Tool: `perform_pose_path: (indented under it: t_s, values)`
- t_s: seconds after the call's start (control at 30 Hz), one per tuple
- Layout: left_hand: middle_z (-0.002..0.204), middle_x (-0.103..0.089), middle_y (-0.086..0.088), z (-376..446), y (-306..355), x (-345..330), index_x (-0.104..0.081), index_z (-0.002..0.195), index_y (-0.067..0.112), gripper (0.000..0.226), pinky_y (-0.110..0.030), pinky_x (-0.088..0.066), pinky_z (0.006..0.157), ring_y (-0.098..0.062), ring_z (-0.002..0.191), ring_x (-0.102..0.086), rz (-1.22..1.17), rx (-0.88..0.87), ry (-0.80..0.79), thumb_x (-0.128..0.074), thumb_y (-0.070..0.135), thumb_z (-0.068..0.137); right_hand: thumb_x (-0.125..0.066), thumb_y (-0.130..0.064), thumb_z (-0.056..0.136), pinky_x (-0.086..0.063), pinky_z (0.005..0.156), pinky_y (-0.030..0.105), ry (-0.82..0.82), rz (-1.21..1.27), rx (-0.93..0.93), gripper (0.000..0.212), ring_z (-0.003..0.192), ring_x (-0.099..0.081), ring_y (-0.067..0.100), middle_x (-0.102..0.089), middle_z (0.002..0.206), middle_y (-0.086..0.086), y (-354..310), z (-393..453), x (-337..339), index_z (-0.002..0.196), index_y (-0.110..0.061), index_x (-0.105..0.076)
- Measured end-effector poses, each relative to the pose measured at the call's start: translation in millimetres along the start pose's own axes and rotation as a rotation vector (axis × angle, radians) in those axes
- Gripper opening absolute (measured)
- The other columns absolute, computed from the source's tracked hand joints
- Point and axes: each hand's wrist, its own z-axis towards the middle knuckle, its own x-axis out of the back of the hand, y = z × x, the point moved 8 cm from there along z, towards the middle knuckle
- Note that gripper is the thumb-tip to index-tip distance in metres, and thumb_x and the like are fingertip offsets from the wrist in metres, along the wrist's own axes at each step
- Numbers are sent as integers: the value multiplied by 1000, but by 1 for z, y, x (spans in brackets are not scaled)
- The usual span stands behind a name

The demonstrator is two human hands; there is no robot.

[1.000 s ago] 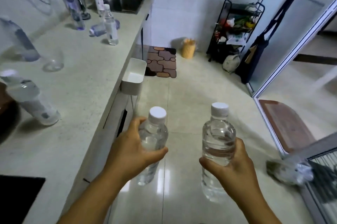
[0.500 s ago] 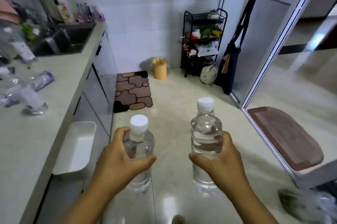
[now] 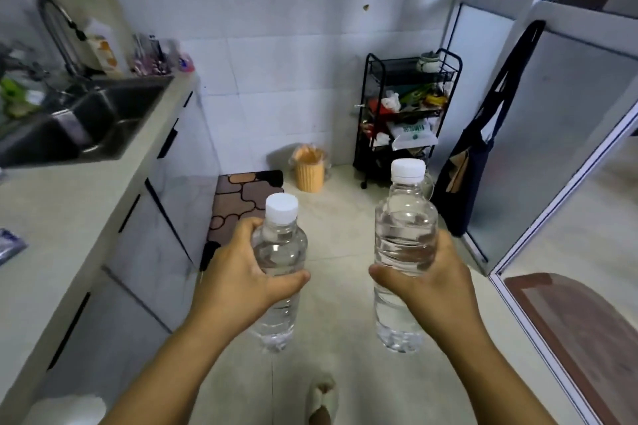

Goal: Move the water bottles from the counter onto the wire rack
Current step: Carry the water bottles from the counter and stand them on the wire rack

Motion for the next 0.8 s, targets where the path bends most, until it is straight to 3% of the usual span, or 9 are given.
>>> perform_pose_path:
  t_s: [0.1, 0.2, 0.33, 0.4, 0.53, 0.6, 0.7, 0.8]
  values:
    - [86, -67, 20, 87, 5, -18, -44, 100, 41, 68, -16, -44, 63, 4, 79, -63, -30, 4, -22, -84, 46, 45, -82, -31, 50, -40, 58, 18, 36, -15, -12, 50, 78, -59, 1, -63, 89, -12, -6, 76, -7, 85, -36, -46]
    - [82, -61, 28, 169, 21, -39, -42, 95, 50, 64, -11, -41, 61, 15, 77, -58, -34, -31, -67, -82, 49, 45, -83, -31, 51, -41, 59, 18, 76, -52, -18, 49, 78, -60, 4, -64, 88, -9, -14, 147, -4, 84, -35, -47]
    - [95, -63, 22, 263, 45, -82, -42, 104, 41, 72, -32, -52, 77, -4, 87, -63, -61, -64, -154, -79, 53, 43, -83, -29, 51, -38, 49, 7, 152, -64, -49, 50, 72, -58, -12, -62, 81, -17, -9, 229, 9, 83, -36, -46]
    - [95, -64, 21, 303, 54, -107, -43, 104, 39, 74, -33, -53, 76, -5, 88, -64, -77, -73, -190, -76, 57, 40, -83, -28, 52, -41, 49, 6, 185, -57, -84, 51, 73, -55, -17, -60, 83, -18, 2, 266, 15, 84, -37, -44]
    - [94, -61, 24, 418, 72, -182, -36, 107, 46, 81, -29, -51, 72, 0, 86, -61, -59, -92, -232, -74, 60, 38, -83, -27, 54, -39, 54, 13, 201, -52, -114, 52, 76, -59, 1, -61, 90, -11, 40, 391, 25, 85, -37, -42]
    - [95, -59, 25, 448, 80, -205, -34, 109, 48, 81, -37, -53, 80, -5, 89, -62, -72, -98, -244, -77, 56, 41, -84, -28, 53, -39, 54, 16, 181, -32, -119, 52, 76, -59, 3, -62, 89, -11, 48, 426, 27, 84, -37, -43]
    - [94, -61, 26, 461, 83, -218, -32, 105, 53, 77, -38, -53, 83, 0, 88, -62, -79, -102, -288, -78, 52, 42, -85, -28, 52, -41, 53, 17, 181, -17, -128, 55, 73, -61, 4, -63, 87, -10, 54, 443, 26, 86, -37, -43]
    - [99, -65, 19, 546, 106, -257, -40, 111, 43, 80, -36, -52, 82, -2, 90, -64, -81, -44, -277, -77, 53, 41, -86, -26, 52, -42, 46, 10, 166, 8, -126, 58, 68, -63, 1, -63, 87, -10, 65, 548, 40, 91, -37, -45]
